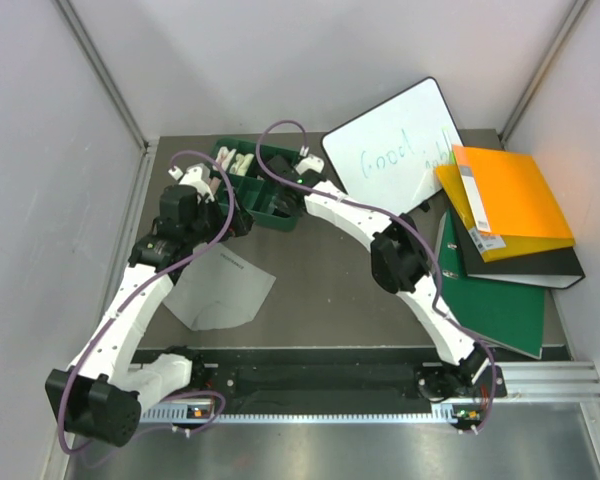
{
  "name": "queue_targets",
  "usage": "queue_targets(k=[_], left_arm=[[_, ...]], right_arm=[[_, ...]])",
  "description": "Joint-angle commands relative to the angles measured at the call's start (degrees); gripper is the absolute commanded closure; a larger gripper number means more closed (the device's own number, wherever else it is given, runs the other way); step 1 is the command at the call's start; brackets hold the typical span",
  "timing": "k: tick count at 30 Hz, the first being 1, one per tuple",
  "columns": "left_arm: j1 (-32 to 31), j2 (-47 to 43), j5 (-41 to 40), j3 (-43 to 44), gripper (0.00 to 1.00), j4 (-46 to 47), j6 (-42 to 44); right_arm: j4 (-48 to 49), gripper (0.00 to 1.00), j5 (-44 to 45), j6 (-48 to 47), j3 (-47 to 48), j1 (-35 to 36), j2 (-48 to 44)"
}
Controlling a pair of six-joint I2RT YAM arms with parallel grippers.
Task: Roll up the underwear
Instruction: Place the underwear in the storage box.
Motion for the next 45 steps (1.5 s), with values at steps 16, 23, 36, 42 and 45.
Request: queue_targets(k=[16, 23, 36, 42, 45], left_arm=[[0.09, -0.7, -1.34, -0.53, 0.01, 1.89, 1.17], [0.09, -1.06, -1.25, -0.79, 0.01, 1.98, 1.26], [1.15, -3.08, -3.53, -2.02, 0.01, 1.89, 3.01], [1.24, -5.88, -10.03, -2.9, 0.01, 0.92, 6.08], [1.24, -7.2, -10.83, -3.69, 0.01, 1.36, 8.1]], right_arm=[[3.25, 0.54, -0.51, -4.56, -0.62, -0.47, -2.27], [5.36, 0.48, -0.51, -6.13, -2.65, -0.03, -5.25], [18.97, 0.47, -0.59, -19.57, -9.23, 3.22, -17.2], [25.13, 0.47, -4.71, -25.46, -24.42, 3.66, -29.68], [26.37, 0.47, -9.02, -27.23, -33.39, 3.92, -35.22]])
